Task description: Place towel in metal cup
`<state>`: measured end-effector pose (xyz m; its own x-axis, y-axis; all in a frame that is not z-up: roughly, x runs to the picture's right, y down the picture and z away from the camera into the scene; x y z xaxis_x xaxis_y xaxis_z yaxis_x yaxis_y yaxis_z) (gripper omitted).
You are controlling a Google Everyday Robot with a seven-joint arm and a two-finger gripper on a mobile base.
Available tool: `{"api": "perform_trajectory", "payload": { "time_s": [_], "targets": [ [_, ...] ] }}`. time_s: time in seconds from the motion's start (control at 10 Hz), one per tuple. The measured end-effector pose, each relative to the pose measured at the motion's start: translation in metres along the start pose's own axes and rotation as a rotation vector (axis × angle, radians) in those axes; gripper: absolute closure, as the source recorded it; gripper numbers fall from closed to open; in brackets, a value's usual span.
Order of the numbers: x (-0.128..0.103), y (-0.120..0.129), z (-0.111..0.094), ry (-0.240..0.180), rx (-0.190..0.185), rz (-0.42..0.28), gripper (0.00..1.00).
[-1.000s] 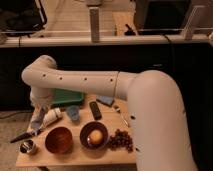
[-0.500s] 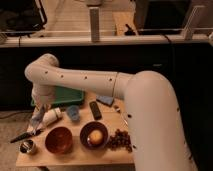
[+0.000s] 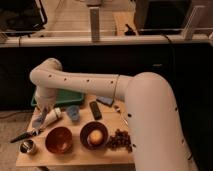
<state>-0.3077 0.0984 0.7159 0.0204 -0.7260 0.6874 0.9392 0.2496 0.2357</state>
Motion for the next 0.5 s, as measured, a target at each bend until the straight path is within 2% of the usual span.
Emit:
{"api": "perform_trajectory", "payload": {
  "time_s": [0.1, 0.2, 0.5],
  "targets": [
    [-0.005, -0.004, 0.0, -0.008, 0.022, -0.019, 1.0],
    [-0.012, -0.014, 0.003, -0.017, 0.026, -0.046, 1.0],
    [-0.04, -0.057, 0.016, -0.07, 0.01, -0.119, 1.0]
  ]
}}
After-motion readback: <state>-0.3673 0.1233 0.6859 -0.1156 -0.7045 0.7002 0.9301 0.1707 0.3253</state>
